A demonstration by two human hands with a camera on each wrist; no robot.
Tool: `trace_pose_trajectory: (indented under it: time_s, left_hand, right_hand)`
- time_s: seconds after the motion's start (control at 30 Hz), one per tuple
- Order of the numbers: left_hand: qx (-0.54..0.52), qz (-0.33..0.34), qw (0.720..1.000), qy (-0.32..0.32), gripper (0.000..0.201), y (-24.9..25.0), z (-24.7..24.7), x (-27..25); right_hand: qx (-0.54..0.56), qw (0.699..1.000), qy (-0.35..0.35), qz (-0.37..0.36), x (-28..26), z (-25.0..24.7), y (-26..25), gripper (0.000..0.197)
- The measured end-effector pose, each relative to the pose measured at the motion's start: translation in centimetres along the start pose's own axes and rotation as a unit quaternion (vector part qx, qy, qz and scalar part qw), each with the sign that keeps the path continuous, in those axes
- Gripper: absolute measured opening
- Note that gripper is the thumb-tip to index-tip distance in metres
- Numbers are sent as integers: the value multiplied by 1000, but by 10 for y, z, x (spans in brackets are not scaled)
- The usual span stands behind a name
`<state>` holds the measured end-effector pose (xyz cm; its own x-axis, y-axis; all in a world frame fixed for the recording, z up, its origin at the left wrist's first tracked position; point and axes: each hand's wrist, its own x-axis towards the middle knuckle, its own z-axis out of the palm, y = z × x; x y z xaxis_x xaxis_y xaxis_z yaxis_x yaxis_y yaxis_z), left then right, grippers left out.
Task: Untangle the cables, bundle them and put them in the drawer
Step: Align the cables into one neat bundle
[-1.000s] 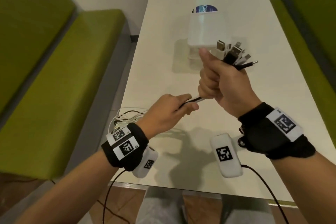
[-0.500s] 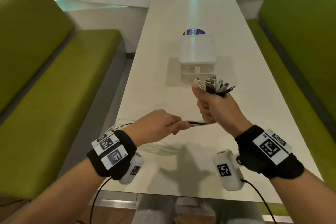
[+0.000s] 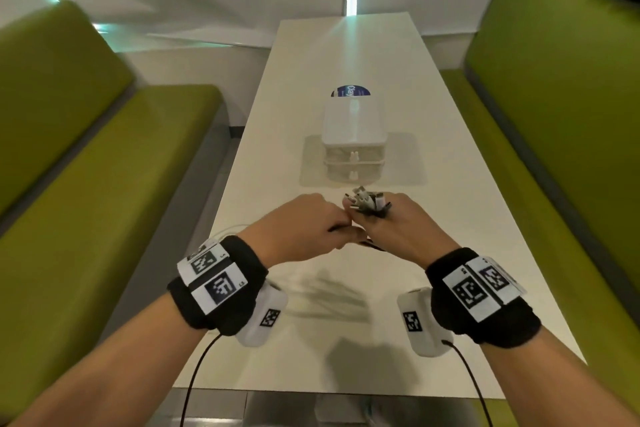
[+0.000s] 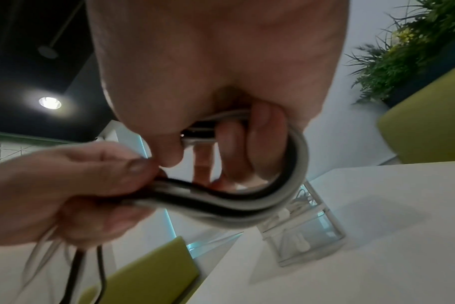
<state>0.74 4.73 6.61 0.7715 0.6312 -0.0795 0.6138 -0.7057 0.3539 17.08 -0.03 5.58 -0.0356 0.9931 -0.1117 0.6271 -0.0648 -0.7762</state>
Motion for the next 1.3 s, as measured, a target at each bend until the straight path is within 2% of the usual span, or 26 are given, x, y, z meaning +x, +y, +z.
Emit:
trace_pose_trajectory:
  time_s: [0.13, 0.23, 0.3, 0.43, 0.53, 0.63, 0.73, 0.87, 1.0, 1.13, 1.3]
  left_hand:
    - [-10, 11, 1000, -7, 26, -1, -5, 5]
    - [-6, 21, 1000, 10, 28, -3, -5, 4]
    - [4, 5, 1000, 14, 28, -3, -8, 5]
    - [-41, -3, 999, -31, 23, -2, -13, 5]
    - [-41, 0, 998, -42, 32, -6, -11, 1]
    - [-38, -48, 997, -42, 48, -14, -8, -5]
    - [-78, -31, 995, -45, 45, -15, -7, -10]
    - [-132, 23, 990, -36, 22, -9, -16, -9]
    - [-145, 37, 986, -72, 31, -9, -17, -7]
    - [-77, 45, 994, -65, 30, -10, -10, -3]
    - [-16, 21, 999, -41, 36, -9, -6, 4]
  right_hand:
    - [35, 999, 1, -13, 7, 2, 7, 39]
    - [58, 998, -6, -29, 6, 5, 7, 53]
    - [68, 997, -1, -43, 3, 8, 3, 58]
    - [134, 990, -45, -10, -9, 12, 0, 57]
    - [152, 985, -86, 16, -18, 12, 2, 54]
    - [126, 986, -91, 53, -22, 6, 7, 57]
    - [128, 979, -150, 49, -29, 3, 15, 54]
    - [129, 963, -236, 6, -36, 1, 9, 38]
    - [145, 953, -266, -1, -31, -2, 3, 24]
    - [194, 949, -247, 12, -24, 7, 5, 7]
    - [173, 972, -159, -8, -13, 17, 6, 10]
